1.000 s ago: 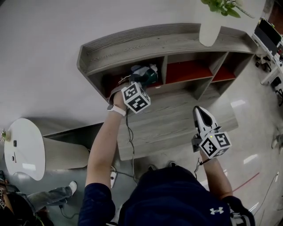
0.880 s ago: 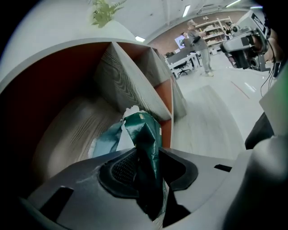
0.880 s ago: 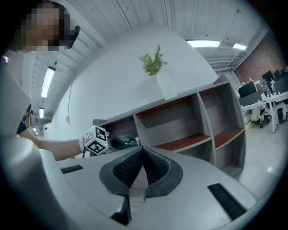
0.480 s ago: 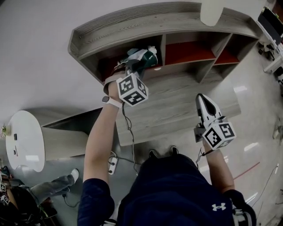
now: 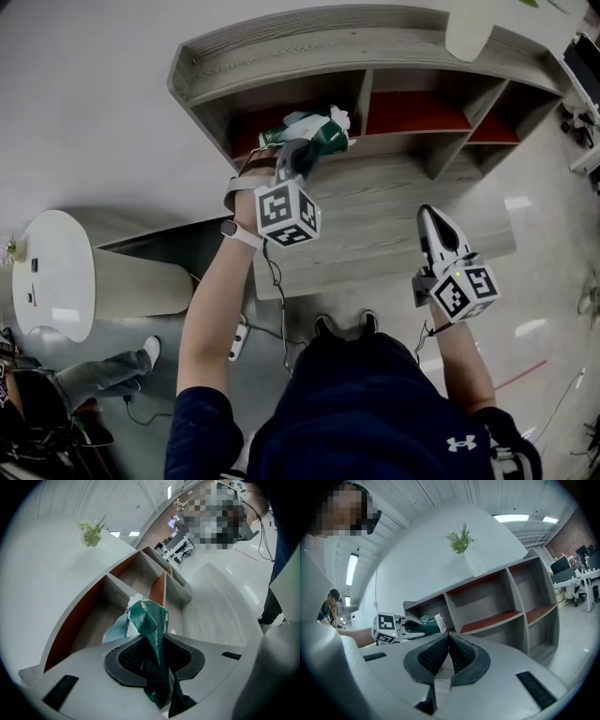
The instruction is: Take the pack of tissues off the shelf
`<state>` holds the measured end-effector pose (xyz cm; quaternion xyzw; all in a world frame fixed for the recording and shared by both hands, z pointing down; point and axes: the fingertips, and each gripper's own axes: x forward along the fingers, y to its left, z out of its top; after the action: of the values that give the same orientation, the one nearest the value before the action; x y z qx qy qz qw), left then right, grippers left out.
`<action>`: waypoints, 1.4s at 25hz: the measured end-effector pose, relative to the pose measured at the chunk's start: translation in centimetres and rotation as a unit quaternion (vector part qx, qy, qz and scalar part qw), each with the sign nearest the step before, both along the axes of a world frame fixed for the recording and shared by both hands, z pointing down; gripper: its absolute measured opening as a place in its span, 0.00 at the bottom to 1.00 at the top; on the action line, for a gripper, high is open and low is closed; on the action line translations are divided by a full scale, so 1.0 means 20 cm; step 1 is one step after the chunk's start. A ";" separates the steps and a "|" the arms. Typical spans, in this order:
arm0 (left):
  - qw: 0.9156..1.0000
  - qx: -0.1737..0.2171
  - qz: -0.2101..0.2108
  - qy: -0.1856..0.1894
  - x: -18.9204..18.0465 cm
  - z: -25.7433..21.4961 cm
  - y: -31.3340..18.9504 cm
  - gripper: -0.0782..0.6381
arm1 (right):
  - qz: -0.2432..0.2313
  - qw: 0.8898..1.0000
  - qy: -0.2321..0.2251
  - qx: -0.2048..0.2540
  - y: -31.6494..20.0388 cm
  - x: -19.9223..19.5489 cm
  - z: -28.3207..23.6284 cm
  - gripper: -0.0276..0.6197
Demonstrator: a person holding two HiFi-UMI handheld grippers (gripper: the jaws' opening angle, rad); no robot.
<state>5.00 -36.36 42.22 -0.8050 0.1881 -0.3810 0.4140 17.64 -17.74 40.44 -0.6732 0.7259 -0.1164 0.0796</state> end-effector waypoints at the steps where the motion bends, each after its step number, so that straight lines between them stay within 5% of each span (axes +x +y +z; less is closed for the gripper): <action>1: 1.000 0.001 0.002 0.001 -0.01 0.00 0.03 0.27 | -0.003 1.000 0.000 0.000 0.00 -0.01 0.00 0.06; 10: 1.000 0.013 0.010 -0.008 -0.08 0.06 0.23 0.27 | -0.019 1.000 -0.011 -0.012 0.02 -0.05 0.06 0.06; 35: 0.998 -0.056 0.012 -0.010 -0.14 0.71 0.62 0.27 | 0.002 1.000 -0.013 -0.002 0.08 0.05 0.03 0.06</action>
<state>2.20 -24.02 56.45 -0.8253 0.1520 -0.3942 0.3746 18.63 -16.22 41.05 -0.6731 0.7234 -0.1261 0.0877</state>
